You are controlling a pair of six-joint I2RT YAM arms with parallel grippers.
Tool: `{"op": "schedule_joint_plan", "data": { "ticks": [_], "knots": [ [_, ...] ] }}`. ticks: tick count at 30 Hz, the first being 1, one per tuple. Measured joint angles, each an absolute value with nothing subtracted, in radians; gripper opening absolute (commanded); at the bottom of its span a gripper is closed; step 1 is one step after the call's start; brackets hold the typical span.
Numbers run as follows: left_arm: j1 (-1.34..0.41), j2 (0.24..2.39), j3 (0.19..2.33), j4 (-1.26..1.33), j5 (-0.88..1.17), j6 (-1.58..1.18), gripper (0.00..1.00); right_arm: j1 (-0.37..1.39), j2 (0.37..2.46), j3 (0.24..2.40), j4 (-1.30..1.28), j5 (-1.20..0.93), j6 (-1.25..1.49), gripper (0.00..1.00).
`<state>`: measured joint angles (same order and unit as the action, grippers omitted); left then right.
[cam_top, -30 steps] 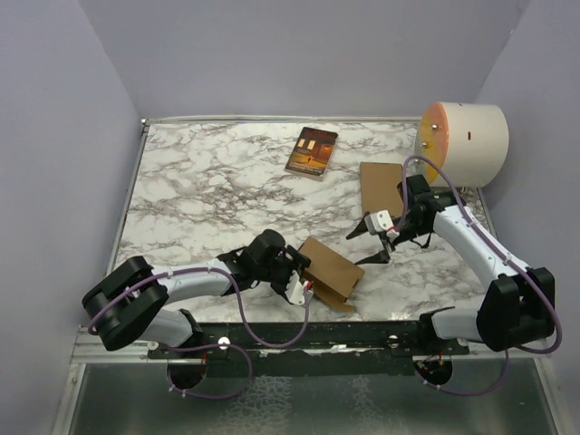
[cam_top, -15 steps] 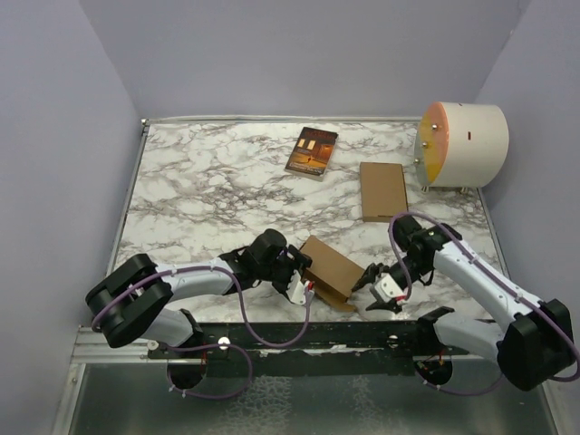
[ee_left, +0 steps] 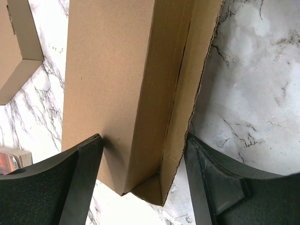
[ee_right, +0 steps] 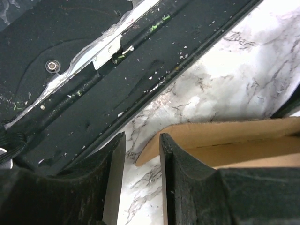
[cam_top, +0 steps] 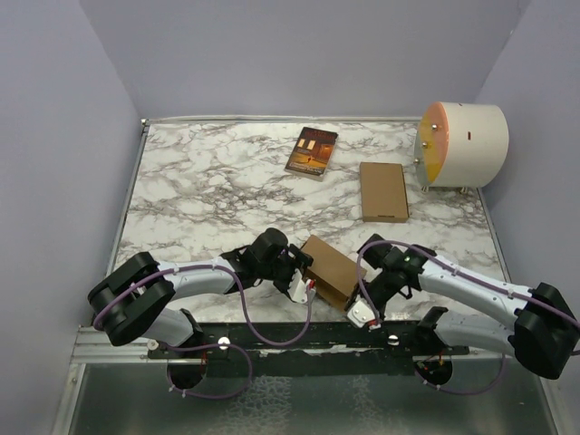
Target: Fold the paper box
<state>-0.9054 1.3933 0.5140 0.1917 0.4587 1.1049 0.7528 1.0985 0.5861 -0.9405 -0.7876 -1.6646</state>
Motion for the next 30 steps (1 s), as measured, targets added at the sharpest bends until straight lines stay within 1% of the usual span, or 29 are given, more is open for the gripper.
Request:
{"op": "schedule_joint_plan", "data": {
  "ticks": [6, 23, 24, 28, 30],
  "knots": [
    [-0.905, 1.393, 0.514, 0.192, 0.459, 1.104, 0.7, 0.853, 1.102, 0.561, -0.847, -0.706, -1.54, 0.3],
    [-0.905, 1.403, 0.522, 0.192, 0.459, 1.098, 0.69, 0.921, 1.101, 0.541, -0.749, -0.579, -1.414, 0.19],
    [-0.905, 1.405, 0.524, 0.192, 0.459, 1.098, 0.69, 0.923, 1.101, 0.541, -0.748, -0.577, -1.409, 0.18],
    [-0.905, 1.411, 0.529, 0.191, 0.459, 1.098, 0.68, 0.933, 1.101, 0.541, -0.743, -0.571, -1.395, 0.06],
    [-0.905, 1.414, 0.531, 0.192, 0.459, 1.098, 0.68, 0.94, 1.102, 0.541, -0.739, -0.569, -1.388, 0.03]
  ]
}}
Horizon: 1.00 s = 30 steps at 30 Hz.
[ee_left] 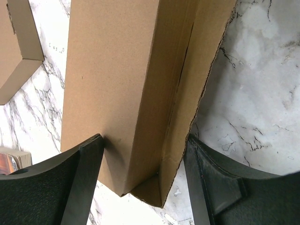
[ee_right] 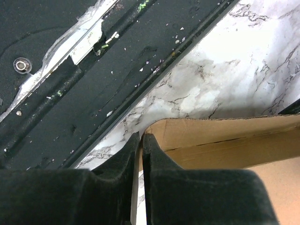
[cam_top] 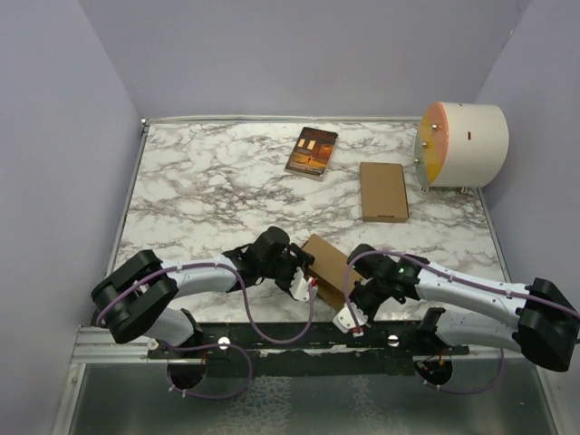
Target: Fold the paper box
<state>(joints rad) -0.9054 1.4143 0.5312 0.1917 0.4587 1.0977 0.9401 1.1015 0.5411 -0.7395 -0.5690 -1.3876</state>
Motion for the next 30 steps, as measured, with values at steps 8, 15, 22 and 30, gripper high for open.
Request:
{"op": "schedule_joint_plan", "data": {
  "ticks": [8, 15, 22, 30],
  "knots": [
    [-0.905, 1.424, 0.54, 0.191, 0.459, 1.098, 0.68, 0.967, 1.143, 0.573, -0.732, -0.561, -1.373, 0.01],
    [-0.905, 1.431, 0.544, 0.193, 0.459, 1.098, 0.68, 0.982, 1.187, 0.617, -0.734, -0.548, -1.385, 0.01],
    [-0.905, 1.435, 0.546, 0.195, 0.46, 1.098, 0.68, 0.983, 1.236, 0.657, -0.746, -0.543, -1.429, 0.01],
    [-0.905, 1.435, 0.546, 0.195, 0.46, 1.098, 0.68, 0.983, 1.253, 0.67, -0.76, -0.543, -1.466, 0.01]
  ]
}}
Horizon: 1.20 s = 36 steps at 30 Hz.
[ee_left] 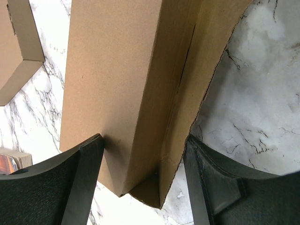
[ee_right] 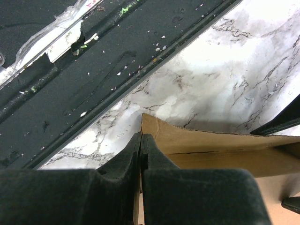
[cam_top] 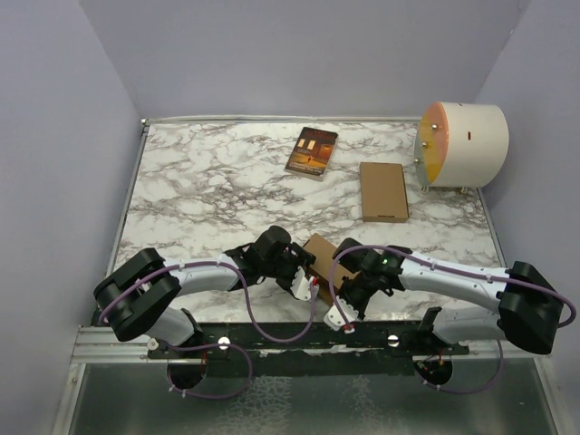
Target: Fold the paper box
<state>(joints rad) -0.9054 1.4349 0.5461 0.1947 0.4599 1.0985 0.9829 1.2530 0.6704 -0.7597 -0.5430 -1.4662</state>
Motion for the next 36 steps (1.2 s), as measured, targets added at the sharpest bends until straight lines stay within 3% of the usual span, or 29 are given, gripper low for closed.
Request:
{"op": "schedule_joint_plan", "data": {
  "ticks": [36],
  "knots": [
    [-0.905, 1.45, 0.56, 0.2, 0.461, 1.098, 0.66, 0.939, 1.134, 0.672, -0.83, -0.476, -1.451, 0.01]
  ]
}}
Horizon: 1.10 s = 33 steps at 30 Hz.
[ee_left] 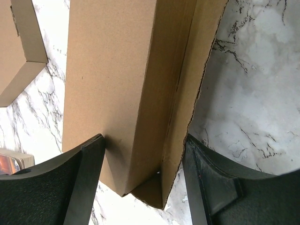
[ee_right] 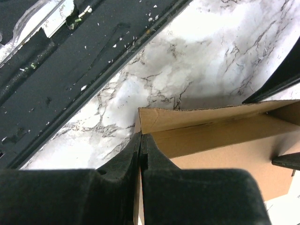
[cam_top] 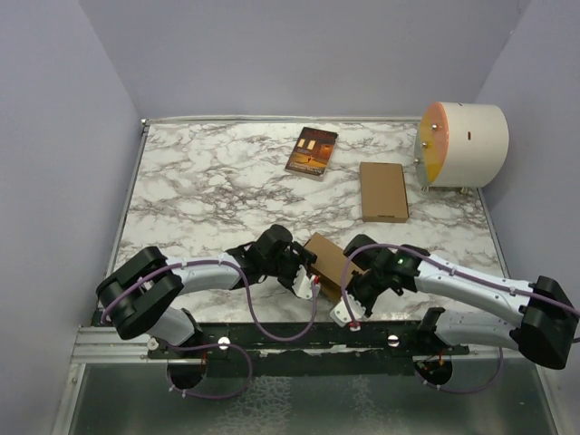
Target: Fold the paper box
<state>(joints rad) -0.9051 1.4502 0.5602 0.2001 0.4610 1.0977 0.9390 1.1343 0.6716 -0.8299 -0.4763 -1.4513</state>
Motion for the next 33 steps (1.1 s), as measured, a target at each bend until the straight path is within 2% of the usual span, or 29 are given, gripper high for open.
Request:
{"op": "schedule_joint_plan", "data": {
  "ticks": [5, 10, 14, 22, 25, 29, 33],
  "knots": [
    [-0.905, 1.454, 0.564, 0.2, 0.461, 1.097, 0.65, 0.925, 1.107, 0.668, -0.841, -0.458, -1.438, 0.02],
    [-0.905, 1.459, 0.57, 0.2, 0.461, 1.092, 0.65, 0.908, 1.077, 0.659, -0.844, -0.432, -1.409, 0.06],
    [-0.905, 1.468, 0.581, 0.194, 0.464, 1.08, 0.65, 0.895, 1.046, 0.657, -0.831, -0.426, -1.38, 0.2],
    [-0.905, 1.483, 0.606, 0.185, 0.468, 1.032, 0.67, 0.867, 0.99, 0.667, -0.816, -0.475, -1.285, 0.3],
    [-0.905, 1.483, 0.608, 0.182, 0.467, 1.016, 0.68, 0.808, 0.96, 0.666, -0.788, -0.508, -1.217, 0.38],
    [-0.906, 1.48, 0.608, 0.181, 0.467, 0.999, 0.7, 0.655, 0.929, 0.656, -0.667, -0.545, -1.046, 0.59],
    [-0.907, 1.473, 0.608, 0.174, 0.467, 0.979, 0.74, 0.516, 0.945, 0.657, -0.549, -0.579, -0.848, 0.72]
  ]
}}
